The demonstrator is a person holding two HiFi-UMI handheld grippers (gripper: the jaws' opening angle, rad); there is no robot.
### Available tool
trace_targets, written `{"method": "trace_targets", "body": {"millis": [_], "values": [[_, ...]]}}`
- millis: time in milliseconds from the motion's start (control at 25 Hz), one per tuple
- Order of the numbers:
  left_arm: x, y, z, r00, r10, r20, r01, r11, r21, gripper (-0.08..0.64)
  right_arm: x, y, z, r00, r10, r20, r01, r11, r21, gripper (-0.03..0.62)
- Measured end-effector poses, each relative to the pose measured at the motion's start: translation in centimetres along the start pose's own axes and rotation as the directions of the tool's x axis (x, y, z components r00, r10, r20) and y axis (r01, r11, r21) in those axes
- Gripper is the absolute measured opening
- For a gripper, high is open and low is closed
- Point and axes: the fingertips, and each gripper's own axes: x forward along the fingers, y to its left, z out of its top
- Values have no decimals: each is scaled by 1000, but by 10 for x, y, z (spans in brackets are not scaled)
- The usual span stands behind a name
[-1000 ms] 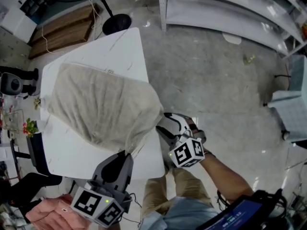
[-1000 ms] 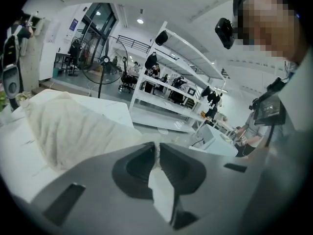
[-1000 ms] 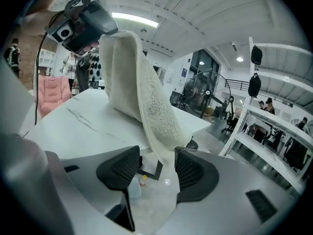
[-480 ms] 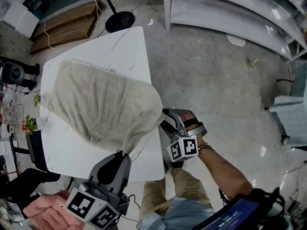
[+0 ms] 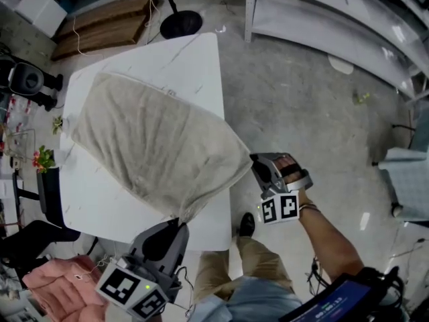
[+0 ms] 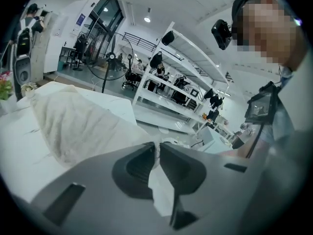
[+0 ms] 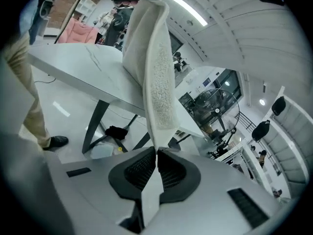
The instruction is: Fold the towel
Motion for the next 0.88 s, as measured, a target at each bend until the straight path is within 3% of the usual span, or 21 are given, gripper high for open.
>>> {"method": "trace_targets", "body": {"millis": [160,360,680,880], "values": [[-11,-1,-22,999,7,-38,-7,1000,0,38,-26,-29,-4,1000,-13,8,14,999,-30,28],[-26,3,-51,996,43,-72,-44,999,-19,40,-56,-55,14,998,26,60,-21,996,-89,28],[-55,-4,-78,996,70,-47,-73,994,-85,40,-97,-44,37,984,150,95,-130,973,-190,28],[-74,-10,-87,996,90,-12,-91,990,-107,41,-115,-45,53,973,198,120,-171,965,-200,28]]}}
